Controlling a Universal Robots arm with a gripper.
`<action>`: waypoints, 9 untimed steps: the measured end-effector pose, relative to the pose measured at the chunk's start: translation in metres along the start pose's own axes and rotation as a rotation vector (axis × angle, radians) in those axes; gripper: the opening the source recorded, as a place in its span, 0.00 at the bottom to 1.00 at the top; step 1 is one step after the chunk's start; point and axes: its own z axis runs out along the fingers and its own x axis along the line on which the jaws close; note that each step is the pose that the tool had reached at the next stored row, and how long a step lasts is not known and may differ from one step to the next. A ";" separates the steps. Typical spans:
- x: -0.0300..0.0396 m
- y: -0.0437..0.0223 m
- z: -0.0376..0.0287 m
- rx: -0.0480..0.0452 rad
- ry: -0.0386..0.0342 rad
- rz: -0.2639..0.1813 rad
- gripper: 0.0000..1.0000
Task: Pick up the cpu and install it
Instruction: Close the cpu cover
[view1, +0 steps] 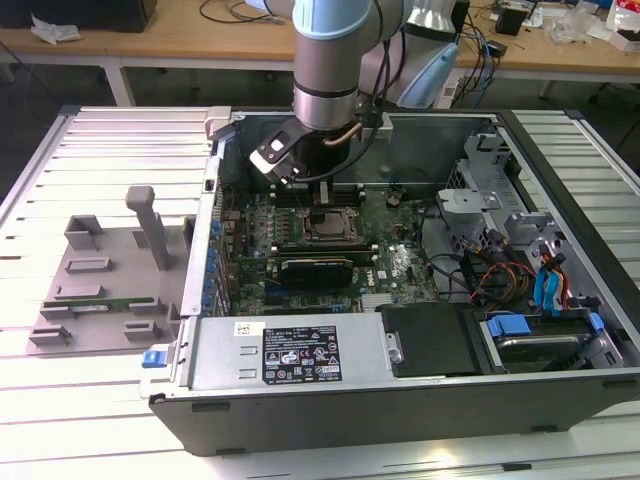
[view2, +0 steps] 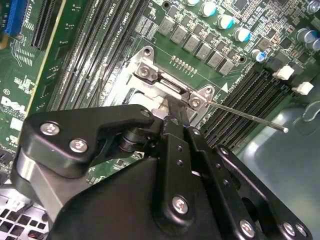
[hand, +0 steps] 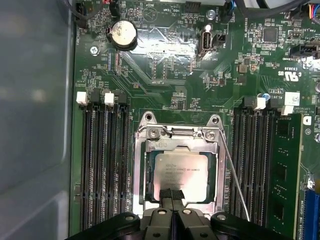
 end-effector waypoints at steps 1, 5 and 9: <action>0.0000 0.0007 0.0000 0.0000 0.0000 0.000 0.11; -0.0006 0.0133 -0.0038 0.0027 0.0001 0.000 0.11; -0.0010 0.0211 -0.0076 0.0096 0.0003 0.000 0.11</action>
